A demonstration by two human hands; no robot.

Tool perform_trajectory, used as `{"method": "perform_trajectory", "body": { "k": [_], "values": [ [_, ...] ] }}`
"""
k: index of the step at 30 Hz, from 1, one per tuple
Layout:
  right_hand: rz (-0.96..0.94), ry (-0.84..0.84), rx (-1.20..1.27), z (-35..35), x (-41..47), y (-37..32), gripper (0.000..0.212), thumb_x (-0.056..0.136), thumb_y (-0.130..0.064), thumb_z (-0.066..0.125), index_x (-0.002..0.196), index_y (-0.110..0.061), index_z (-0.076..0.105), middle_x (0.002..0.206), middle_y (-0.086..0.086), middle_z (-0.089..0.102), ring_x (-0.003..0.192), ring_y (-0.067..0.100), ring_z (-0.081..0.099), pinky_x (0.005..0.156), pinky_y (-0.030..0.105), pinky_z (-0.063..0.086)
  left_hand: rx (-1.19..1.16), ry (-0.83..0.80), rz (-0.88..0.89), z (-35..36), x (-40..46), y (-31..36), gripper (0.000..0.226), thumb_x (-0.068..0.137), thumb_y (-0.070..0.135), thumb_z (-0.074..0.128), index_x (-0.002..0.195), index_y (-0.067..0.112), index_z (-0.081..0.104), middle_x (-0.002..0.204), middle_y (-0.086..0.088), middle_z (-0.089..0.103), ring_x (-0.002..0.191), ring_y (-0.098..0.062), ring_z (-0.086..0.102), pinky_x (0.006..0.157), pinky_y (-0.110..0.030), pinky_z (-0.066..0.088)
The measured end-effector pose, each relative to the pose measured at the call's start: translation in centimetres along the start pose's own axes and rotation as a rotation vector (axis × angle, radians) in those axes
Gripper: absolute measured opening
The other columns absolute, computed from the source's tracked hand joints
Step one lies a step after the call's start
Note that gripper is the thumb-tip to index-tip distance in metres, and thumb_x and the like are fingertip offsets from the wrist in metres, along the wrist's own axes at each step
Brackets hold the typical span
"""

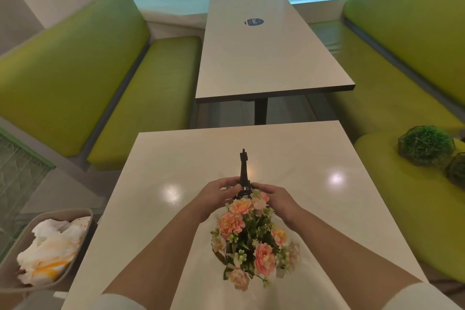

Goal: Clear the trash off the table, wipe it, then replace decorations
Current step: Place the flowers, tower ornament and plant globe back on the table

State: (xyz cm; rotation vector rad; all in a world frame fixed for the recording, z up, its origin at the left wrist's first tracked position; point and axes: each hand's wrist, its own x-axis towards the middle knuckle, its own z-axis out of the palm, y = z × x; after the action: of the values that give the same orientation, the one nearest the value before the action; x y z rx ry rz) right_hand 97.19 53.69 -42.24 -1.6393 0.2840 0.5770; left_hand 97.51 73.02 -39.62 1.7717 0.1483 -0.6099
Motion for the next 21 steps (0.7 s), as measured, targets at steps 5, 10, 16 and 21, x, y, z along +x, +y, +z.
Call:
{"method": "perform_trajectory", "body": {
  "k": [5, 10, 16, 21],
  "values": [
    [0.018, 0.035, -0.052, -0.9, -0.1, -0.2, 0.028, 0.099, -0.021, 0.054, 0.124, -0.018, 0.068, 0.116, 0.001, 0.068, 0.104, 0.015, 0.062, 0.097, 0.033, 0.049, 0.086, 0.057, -0.049, -0.5, -0.6, 1.3, 0.039, 0.096, 0.035, 0.060, 0.132, 0.021, 0.060, 0.118, 0.006, 0.064, 0.110, -0.010, 0.059, 0.085, -0.023, 0.050],
    [-0.050, 0.092, -0.079, -3.1, -1.8, -1.1, 0.029, 0.099, -0.021, 0.053, 0.126, -0.020, 0.065, 0.125, 0.000, 0.062, 0.112, 0.017, 0.057, 0.104, 0.035, 0.044, 0.099, 0.245, -0.022, -1.1, -1.6, 4.1, 0.049, 0.099, 0.044, 0.050, 0.139, 0.017, 0.053, 0.134, 0.000, 0.058, 0.117, -0.014, 0.057, 0.100, -0.032, 0.045],
    [-0.149, 0.163, -0.087, -6.6, -4.9, -2.9, 0.027, 0.100, -0.019, 0.051, 0.123, -0.020, 0.066, 0.122, -0.002, 0.060, 0.113, 0.017, 0.055, 0.105, 0.035, 0.043, 0.103, 0.556, 0.269, 0.6, -4.6, 10.9, 0.036, 0.099, 0.044, 0.048, 0.122, 0.021, 0.063, 0.115, 0.007, 0.065, 0.109, -0.011, 0.058, 0.087, -0.029, 0.044],
    [-0.211, 0.291, -0.102, -11.2, -7.6, -3.9, 0.026, 0.100, -0.020, 0.050, 0.121, -0.019, 0.067, 0.120, -0.004, 0.061, 0.114, 0.018, 0.055, 0.104, 0.037, 0.045, 0.302, 0.660, 0.518, 5.6, -5.6, 16.1, 0.030, 0.098, 0.043, 0.050, 0.114, 0.024, 0.067, 0.101, 0.010, 0.065, 0.093, -0.007, 0.059, 0.072, -0.024, 0.046]
  ]
}}
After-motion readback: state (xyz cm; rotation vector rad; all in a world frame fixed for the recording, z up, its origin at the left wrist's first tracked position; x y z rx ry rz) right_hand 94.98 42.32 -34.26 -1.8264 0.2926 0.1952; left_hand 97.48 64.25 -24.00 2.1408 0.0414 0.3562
